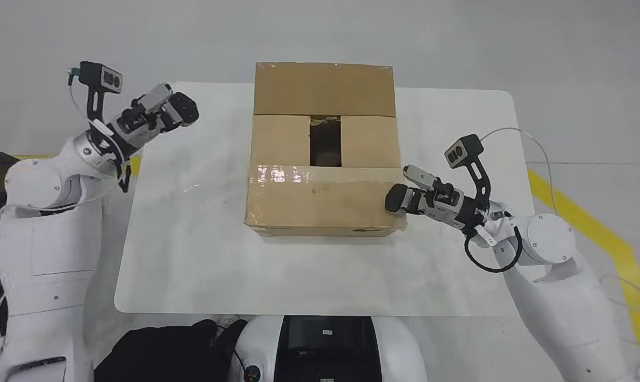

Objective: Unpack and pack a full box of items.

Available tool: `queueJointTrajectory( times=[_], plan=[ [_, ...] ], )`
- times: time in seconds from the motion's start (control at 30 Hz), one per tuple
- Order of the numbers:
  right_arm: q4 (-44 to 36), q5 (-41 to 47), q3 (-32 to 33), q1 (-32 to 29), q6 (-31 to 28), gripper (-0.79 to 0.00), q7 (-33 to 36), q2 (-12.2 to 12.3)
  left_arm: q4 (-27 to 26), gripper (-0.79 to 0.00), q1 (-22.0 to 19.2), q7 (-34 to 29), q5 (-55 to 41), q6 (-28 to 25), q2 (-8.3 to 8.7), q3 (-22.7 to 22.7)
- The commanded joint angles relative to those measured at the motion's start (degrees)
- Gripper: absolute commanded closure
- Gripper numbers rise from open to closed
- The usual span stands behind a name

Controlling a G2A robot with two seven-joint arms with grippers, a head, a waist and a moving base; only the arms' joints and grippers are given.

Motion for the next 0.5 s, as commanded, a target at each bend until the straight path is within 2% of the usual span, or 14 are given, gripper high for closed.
queueJointTrajectory(
  times=[0.0, 0.17, 0.47],
  plan=[
    [0.00, 0.00, 0.00, 0.00, 0.00, -0.785, 0.00, 0.00, 3.63, -0.785, -2.44, 0.30, 0.35, -1.28, -0.29, 2.27],
    [0.00, 0.00, 0.00, 0.00, 0.00, -0.785, 0.00, 0.00, 10.22, -0.785, -7.32, 1.64, 2.31, -4.86, -1.19, 7.43],
    [0.00, 0.00, 0.00, 0.00, 0.00, -0.785, 0.00, 0.00, 22.48, -0.785, -16.28, 8.62, 8.86, -11.32, -3.61, 16.85]
  ],
)
